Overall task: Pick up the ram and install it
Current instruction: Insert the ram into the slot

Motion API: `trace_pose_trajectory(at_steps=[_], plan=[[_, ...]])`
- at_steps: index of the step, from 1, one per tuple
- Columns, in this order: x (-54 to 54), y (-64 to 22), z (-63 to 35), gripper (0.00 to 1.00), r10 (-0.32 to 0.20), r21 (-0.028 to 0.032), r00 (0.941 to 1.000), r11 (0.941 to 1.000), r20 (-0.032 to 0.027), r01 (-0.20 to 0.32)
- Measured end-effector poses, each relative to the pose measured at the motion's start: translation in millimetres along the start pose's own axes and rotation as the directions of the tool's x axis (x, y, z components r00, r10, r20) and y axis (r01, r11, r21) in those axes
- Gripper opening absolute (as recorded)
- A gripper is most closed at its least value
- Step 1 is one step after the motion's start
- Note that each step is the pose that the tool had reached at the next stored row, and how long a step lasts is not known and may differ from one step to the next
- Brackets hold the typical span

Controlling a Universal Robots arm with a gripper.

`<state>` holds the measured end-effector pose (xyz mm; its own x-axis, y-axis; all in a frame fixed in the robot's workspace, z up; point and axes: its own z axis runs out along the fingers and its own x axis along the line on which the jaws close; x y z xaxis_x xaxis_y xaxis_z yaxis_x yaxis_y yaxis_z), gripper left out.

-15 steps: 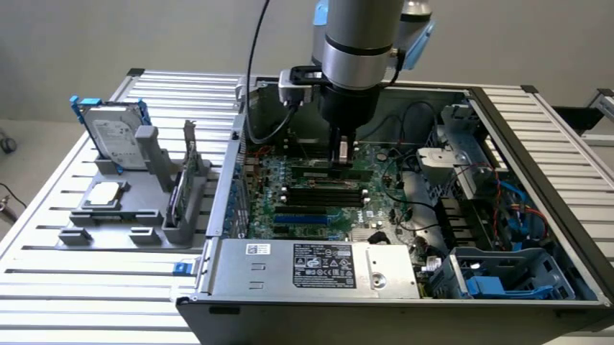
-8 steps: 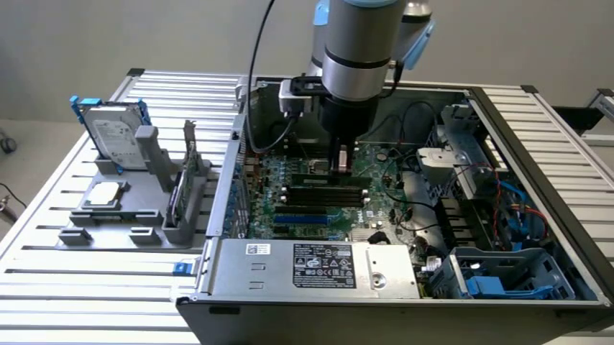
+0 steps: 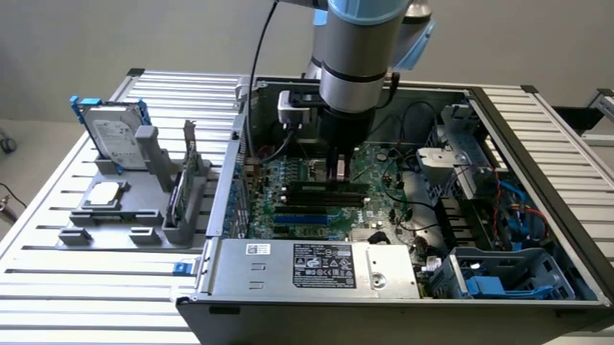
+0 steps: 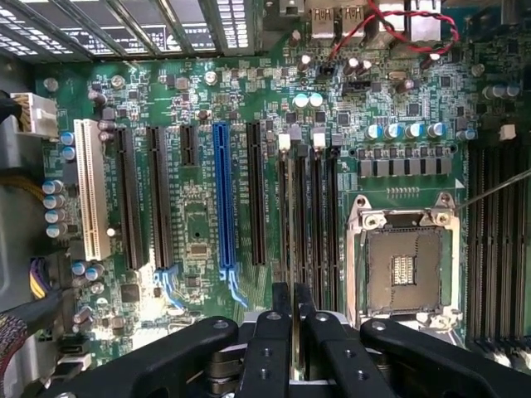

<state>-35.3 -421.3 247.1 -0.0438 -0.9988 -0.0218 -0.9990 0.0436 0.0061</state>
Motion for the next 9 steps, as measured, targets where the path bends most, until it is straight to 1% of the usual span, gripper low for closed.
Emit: trace_pose_trajectory(at_steps=[2,9], plan=[[0.2,1.1,2.8,0.14,-0.010,-0.0002,1.0000,1.0000,0.0025,0.010],[0.1,1.2,3.2,0.14,-0.011,-0.0013,0.9999,0.9999,0.0026,0.011]])
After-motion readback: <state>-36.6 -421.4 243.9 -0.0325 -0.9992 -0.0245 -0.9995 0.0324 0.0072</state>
